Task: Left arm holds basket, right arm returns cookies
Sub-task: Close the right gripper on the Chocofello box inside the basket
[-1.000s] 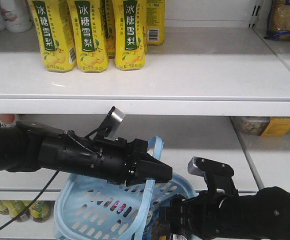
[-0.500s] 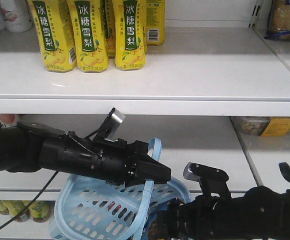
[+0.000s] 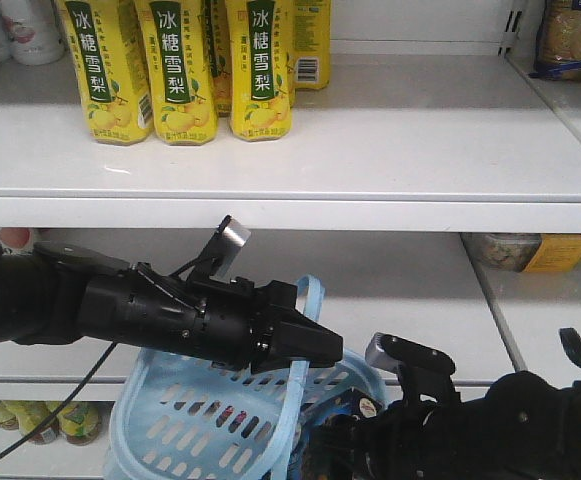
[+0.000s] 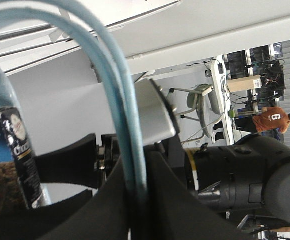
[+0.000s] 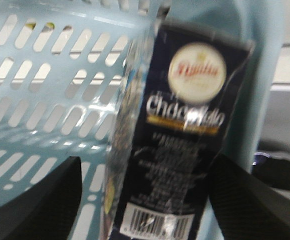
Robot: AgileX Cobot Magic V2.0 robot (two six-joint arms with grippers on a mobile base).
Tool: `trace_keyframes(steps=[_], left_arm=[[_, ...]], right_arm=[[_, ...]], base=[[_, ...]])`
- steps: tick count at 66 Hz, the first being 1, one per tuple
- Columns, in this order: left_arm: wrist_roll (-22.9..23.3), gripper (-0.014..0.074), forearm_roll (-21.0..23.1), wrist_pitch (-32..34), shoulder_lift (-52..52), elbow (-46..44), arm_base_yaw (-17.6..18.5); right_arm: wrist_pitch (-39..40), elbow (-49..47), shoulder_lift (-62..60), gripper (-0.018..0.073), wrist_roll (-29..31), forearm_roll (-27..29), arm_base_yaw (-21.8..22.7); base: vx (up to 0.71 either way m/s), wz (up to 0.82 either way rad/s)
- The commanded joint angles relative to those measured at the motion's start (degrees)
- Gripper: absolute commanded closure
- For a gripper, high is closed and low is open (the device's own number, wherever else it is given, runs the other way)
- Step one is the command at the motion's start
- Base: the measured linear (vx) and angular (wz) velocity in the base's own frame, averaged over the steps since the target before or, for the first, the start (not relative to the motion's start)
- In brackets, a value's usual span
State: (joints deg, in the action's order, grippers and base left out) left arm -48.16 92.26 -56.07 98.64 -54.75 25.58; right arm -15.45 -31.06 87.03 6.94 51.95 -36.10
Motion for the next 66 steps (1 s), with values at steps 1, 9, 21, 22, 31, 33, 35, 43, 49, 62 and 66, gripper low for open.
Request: trace_keyframes(steps=[1, 9, 21, 22, 31, 33, 35, 43, 49, 62, 66], left_arm=[[-3.63, 0.0599, 6.63, 0.12, -2.96, -2.04, -0.55], [-3.63, 0.0599, 6.63, 0.12, -2.96, -2.04, -0.55], [-3.63, 0.0599, 6.63, 0.12, -2.96, -2.04, -0.55], [-3.63, 0.0599, 6.63, 0.12, -2.96, -2.04, -0.55], [-3.63, 0.0599, 6.63, 0.12, -2.96, -2.04, -0.55], [-3.63, 0.0599, 6.63, 0.12, -2.96, -2.04, -0.55], [-3.63, 0.0599, 6.63, 0.12, -2.96, -2.04, -0.55], [-3.63, 0.0599, 6.63, 0.12, -2.96, -2.04, -0.55], [-3.63, 0.0599, 6.63, 0.12, -2.96, -2.04, -0.55], [-3.63, 0.0599, 6.63, 0.12, -2.96, -2.04, -0.55], [-3.63, 0.0599, 6.63, 0.12, -2.96, -2.04, -0.55]], right_arm=[[-0.63, -1.11, -1.08, 0.0060, 1.98, 2.41, 0.05], [-0.97, -1.11, -1.08, 0.0067, 5.87, 6.03, 0.05], [2.14, -1.11, -1.08, 0.0099, 8.73, 10.67, 0.05], [2.54, -1.11, -1.08, 0.0103, 9.05, 10.92, 0.05], [3.78, -1.55, -0.58, 0.0132, 10.86, 12.76, 0.05], [3.57, -1.95, 0.00, 0.0138, 11.07, 12.70, 0.05], [3.33, -2.56, 0.56, 0.0145, 11.13, 12.65, 0.05], [1.55, -5.47, 3.63, 0.0168, 12.67, 12.58, 0.05], [1.03, -6.77, 6.12, 0.0187, 13.02, 12.58, 0.05], [1.46, -6.89, 8.43, 0.0244, 13.02, 11.75, 0.11], [1.51, -6.89, 8.43, 0.0274, 13.02, 11.29, 0.11]], base=[[0.00, 0.00], [0.00, 0.00], [0.00, 0.00], [0.00, 0.00], [0.00, 0.00], [0.00, 0.00], [0.00, 0.00], [0.00, 0.00], [0.00, 0.00], [0.00, 0.00], [0.00, 0.00]])
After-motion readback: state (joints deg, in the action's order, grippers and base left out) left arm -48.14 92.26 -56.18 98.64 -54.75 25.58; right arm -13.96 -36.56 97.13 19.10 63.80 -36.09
